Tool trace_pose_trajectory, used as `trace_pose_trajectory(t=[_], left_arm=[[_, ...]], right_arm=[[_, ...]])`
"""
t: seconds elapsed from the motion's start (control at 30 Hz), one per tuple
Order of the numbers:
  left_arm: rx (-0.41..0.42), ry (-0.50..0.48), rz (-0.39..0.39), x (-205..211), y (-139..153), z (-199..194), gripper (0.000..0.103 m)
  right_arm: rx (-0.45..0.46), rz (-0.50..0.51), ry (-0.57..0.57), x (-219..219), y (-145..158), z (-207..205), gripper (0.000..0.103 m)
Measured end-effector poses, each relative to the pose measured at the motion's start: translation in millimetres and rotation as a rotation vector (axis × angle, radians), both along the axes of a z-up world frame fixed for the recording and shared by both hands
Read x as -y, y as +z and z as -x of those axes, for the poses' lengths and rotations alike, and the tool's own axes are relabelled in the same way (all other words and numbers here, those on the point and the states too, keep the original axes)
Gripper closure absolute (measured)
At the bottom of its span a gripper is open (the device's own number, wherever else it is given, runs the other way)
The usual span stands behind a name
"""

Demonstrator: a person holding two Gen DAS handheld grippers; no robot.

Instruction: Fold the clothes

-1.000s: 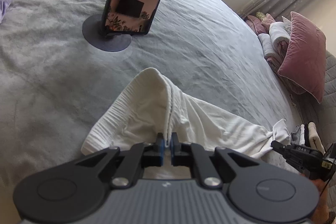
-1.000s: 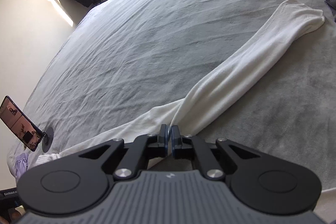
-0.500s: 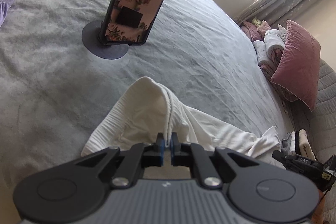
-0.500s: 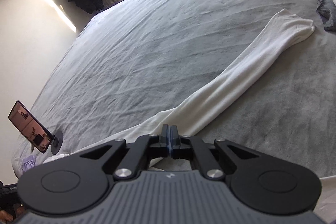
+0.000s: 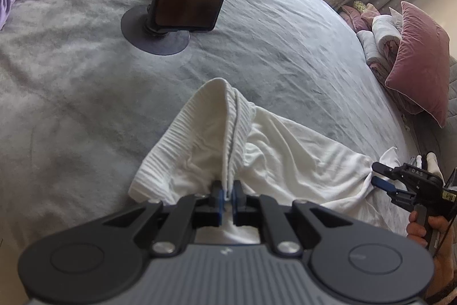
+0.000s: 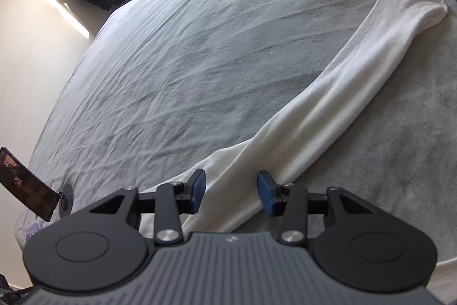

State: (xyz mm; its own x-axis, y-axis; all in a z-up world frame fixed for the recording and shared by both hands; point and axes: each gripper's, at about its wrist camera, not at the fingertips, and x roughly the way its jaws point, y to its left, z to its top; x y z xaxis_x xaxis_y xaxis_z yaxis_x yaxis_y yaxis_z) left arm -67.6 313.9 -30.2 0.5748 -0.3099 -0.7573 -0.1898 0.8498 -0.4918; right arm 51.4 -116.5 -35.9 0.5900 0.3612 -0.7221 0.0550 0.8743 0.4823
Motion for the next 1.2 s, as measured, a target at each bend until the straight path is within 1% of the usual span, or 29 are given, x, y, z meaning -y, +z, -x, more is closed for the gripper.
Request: trace_pose_trajectory(t=[0.03,0.1,0.13,0.17,0.23,0.27,0.37,0.47,0.7,0.87,1.0,1.2], left_arm=[[0.001,-0.003,-0.002,-0.2,-0.4,-0.1,0.097],[0.001,-0.006,-0.004,-1.0,-0.9,-0.3,0.097],[0.000,-0.006,-0.002,-1.3,-1.1,-0.4,0.097],[-0.001,-0.005,0.001,-1.2,-1.3,-0.5,0.097],[-0.001,-0.003,0.002,-0.6,-1.1,-0.3,0.097],[-0.002,-0.002,0.002,-0.4,-0.9,0.0,0.097],[-0.002,0.002,0.004,-0.2,-0.4,1.3,0.097],[0.005,0.015,0.027,-5.2,0.4,2.8,0.097],[0.059,0.058,0.104,-20.5,8.2,6.4,0.097],[0.079,0.067,0.150,-27.9,11.0,10.0,0.097],[0.072,0.064,0.169,-33.6,11.3,11.5,0.097],[0.065,0.061,0.166,-45.7,12.2,14.6,0.097]], right_arm=[[0.009,0.010,0.001,-0.4,-1.5,0.2,0.062],[0.022,0.031,0.013,-0.6,-2.0,2.9,0.067],[0.027,0.043,0.020,-0.2,-2.0,4.5,0.073],[0.029,0.056,0.022,1.2,-2.0,5.8,0.083],[0.026,0.060,0.020,4.3,-3.2,7.4,0.095],[0.024,0.057,0.019,5.6,-3.9,7.9,0.098],[0.027,0.058,0.019,7.1,-3.7,10.5,0.099],[0.053,0.060,0.018,7.9,4.1,16.3,0.100],[0.150,0.018,0.008,22.2,39.3,42.2,0.100],[0.235,0.023,0.022,27.1,64.6,69.6,0.100],[0.285,0.041,0.050,27.2,75.4,90.4,0.100],[0.328,0.088,0.144,17.7,83.9,120.4,0.100]])
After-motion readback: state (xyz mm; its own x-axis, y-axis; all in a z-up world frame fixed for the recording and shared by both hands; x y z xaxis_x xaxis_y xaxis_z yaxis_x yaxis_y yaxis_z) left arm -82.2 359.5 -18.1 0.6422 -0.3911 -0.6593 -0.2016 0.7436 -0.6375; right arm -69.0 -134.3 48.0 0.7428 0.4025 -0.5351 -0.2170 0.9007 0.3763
